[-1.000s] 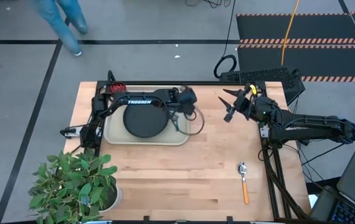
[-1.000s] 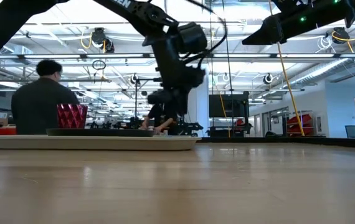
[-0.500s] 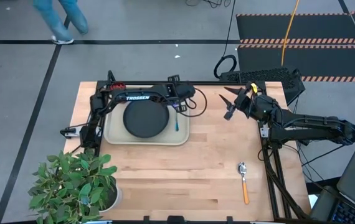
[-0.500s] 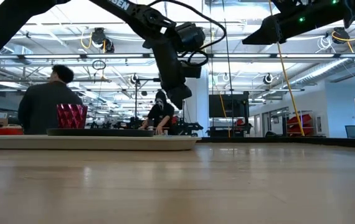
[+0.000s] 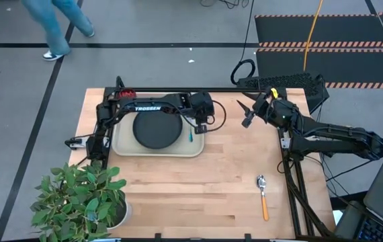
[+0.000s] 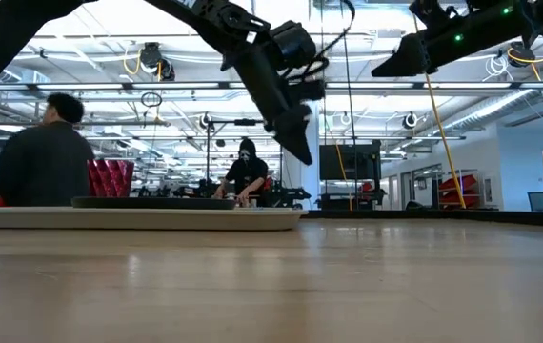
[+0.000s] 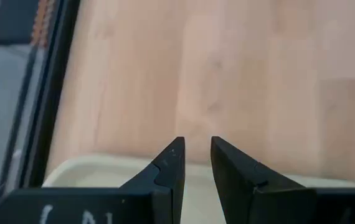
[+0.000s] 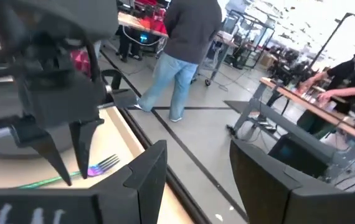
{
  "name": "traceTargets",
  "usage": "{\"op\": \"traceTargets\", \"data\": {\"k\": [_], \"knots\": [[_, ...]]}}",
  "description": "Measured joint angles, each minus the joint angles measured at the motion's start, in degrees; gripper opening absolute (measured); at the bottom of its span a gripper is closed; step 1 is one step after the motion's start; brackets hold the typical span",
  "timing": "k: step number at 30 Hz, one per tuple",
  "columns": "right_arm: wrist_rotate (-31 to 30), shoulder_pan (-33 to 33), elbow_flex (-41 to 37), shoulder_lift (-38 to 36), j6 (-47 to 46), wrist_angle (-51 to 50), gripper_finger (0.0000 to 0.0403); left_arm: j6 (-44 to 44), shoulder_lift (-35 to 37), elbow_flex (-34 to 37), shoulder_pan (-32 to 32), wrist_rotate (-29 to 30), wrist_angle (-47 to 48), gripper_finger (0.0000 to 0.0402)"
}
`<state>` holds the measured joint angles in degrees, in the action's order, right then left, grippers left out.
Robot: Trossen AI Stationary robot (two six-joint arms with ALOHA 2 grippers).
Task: Pick and place plate/cup/fork/spoon on tray
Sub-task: Put the blue fork on the right side of the black plate
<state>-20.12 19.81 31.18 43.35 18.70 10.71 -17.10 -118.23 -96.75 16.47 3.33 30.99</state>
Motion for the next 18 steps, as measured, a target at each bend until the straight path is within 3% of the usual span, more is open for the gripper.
{"op": "traceTargets", "data": {"k": [4,9,14,18], "knots": [[1.4,1.7,0.0,1.7,-3.0,-0.3,0.0171,-0.1,1.8,0.0,0.5,-4.9,-0.5,0.0081],[5.5,3.8,0.1,6.7,-5.5,-2.3,0.0171,-2.5,5.5,0.0,2.4,-3.3,2.4,0.0081],[7.7,6.7,0.7,13.9,-6.3,2.3,0.0171,-4.3,6.2,-0.1,8.2,-1.7,4.0,0.0081],[14.0,9.3,3.7,21.2,-7.2,8.7,0.0171,1.1,5.8,0.0,14.3,-4.6,5.2,0.0081]]}}
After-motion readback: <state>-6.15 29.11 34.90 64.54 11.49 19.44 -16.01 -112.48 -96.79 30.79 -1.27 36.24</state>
